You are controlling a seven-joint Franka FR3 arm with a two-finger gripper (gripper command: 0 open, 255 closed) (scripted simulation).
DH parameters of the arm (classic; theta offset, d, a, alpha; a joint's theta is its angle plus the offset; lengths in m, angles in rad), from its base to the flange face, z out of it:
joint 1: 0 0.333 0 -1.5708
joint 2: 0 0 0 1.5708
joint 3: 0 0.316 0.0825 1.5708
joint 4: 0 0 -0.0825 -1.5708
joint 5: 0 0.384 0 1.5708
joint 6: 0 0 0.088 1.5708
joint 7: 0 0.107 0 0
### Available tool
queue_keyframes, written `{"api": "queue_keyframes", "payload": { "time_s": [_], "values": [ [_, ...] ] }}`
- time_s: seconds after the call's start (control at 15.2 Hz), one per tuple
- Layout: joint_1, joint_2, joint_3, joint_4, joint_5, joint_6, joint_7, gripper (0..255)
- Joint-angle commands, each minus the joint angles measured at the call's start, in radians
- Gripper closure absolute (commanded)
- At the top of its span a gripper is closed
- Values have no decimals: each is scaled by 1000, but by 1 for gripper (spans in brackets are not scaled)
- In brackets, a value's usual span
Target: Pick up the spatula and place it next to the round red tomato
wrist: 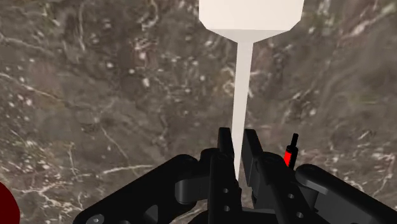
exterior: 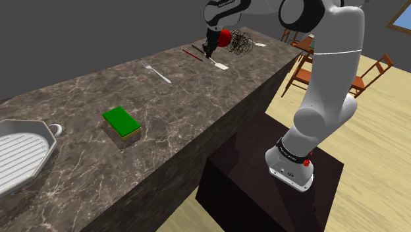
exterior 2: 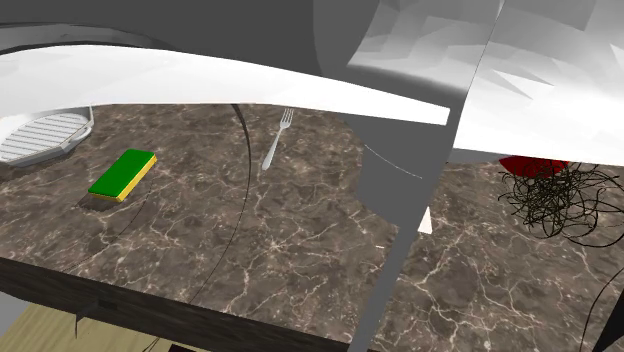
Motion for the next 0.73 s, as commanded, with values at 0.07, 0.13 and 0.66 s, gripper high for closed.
{"api": "queue_keyframes", "payload": {
  "time_s": [0.07,0.13,0.66],
  "values": [
    [0,0,0,-1,0,1,0,255],
    [0,0,0,0,0,1,0,255],
    [-1,-30,0,21,0,-51,0,0]
  ]
}}
